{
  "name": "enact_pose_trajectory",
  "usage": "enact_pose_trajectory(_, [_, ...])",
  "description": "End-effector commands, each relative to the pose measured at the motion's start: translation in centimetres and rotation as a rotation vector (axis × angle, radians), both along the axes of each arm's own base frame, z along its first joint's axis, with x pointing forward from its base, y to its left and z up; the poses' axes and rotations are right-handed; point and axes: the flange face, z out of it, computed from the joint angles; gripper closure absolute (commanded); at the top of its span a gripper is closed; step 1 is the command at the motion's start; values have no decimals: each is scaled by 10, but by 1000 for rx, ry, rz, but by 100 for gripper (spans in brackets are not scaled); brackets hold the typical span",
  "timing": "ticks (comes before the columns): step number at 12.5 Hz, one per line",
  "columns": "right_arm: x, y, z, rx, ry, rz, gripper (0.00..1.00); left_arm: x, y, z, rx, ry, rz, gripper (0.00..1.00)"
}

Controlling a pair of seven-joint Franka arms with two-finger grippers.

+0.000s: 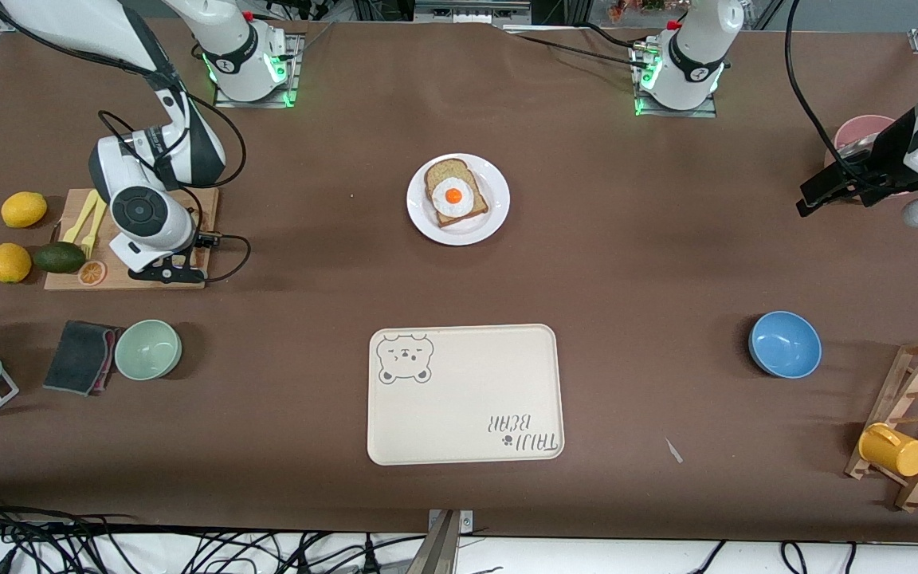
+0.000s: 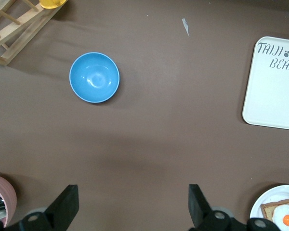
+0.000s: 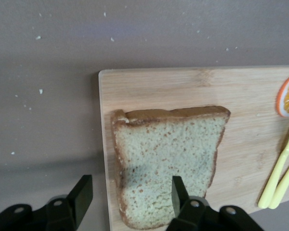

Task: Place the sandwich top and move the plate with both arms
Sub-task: 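Lower the right gripper onto the bread slice and grasp it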

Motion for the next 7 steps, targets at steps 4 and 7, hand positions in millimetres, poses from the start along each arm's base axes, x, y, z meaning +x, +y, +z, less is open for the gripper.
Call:
enact_pose_trajectory(4, [-3,0,-14,-26,22,5,32,2,-7,-4,-2,18,-9,0])
enact_pose_trajectory(7, [-5,-2,-25,-39,38,11,35,1,-8,-5,-1,29,-13,0])
